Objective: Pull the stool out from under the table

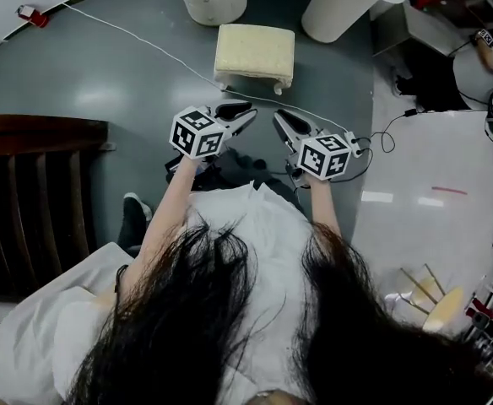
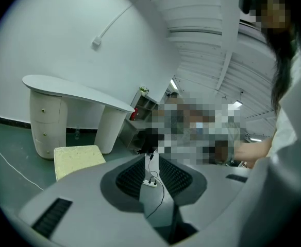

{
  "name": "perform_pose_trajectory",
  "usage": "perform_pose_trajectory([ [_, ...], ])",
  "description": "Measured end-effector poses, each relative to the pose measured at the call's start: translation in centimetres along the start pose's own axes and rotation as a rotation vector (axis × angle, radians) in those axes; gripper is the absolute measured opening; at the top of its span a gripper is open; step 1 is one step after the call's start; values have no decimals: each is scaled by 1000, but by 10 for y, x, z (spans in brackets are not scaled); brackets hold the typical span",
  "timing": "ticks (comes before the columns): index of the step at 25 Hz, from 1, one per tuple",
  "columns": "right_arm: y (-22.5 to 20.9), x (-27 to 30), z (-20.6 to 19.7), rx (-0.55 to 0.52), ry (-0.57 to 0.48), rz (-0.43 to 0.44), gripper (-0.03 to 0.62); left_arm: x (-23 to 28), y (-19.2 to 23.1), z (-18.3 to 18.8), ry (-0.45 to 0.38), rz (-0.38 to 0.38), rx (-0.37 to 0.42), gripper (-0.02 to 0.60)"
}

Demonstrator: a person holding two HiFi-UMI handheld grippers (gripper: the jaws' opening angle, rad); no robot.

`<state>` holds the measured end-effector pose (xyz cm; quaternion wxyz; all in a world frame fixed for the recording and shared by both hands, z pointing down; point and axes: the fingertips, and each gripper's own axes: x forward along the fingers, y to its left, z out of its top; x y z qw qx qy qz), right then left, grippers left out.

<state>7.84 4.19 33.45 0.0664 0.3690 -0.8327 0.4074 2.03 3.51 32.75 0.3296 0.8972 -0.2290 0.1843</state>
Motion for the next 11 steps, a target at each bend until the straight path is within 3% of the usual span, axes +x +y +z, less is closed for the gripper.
perform_pose_trajectory([
  [11, -4, -8, 10, -6, -14, -5, 64, -2, -2, 16, -15, 16, 19, 94],
])
